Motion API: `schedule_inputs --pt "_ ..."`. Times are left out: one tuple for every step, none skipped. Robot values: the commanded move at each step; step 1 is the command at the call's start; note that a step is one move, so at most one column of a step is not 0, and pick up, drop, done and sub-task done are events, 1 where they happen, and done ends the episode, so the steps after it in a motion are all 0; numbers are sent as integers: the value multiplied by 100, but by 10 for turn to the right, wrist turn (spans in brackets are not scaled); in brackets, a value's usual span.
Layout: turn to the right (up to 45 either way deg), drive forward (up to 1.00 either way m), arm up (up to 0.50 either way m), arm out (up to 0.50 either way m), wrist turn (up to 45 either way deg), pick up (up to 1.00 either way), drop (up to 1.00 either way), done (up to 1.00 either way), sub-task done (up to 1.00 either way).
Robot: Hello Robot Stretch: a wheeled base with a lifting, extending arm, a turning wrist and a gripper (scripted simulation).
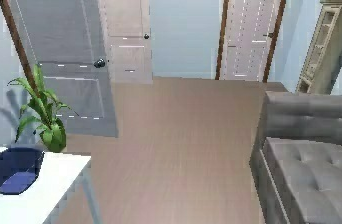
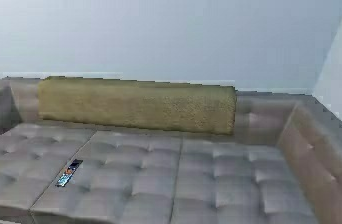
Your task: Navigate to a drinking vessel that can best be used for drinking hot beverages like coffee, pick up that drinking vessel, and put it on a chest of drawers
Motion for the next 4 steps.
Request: schedule_inputs --pt "0 100 0 0 0 0 0 0 0" --pt "-330 0 0 0 0 0 0 0 0" --pt "0 5 0 0 0 0 0 0 0" --pt "330 0 0 0 0 0 0 0 0"
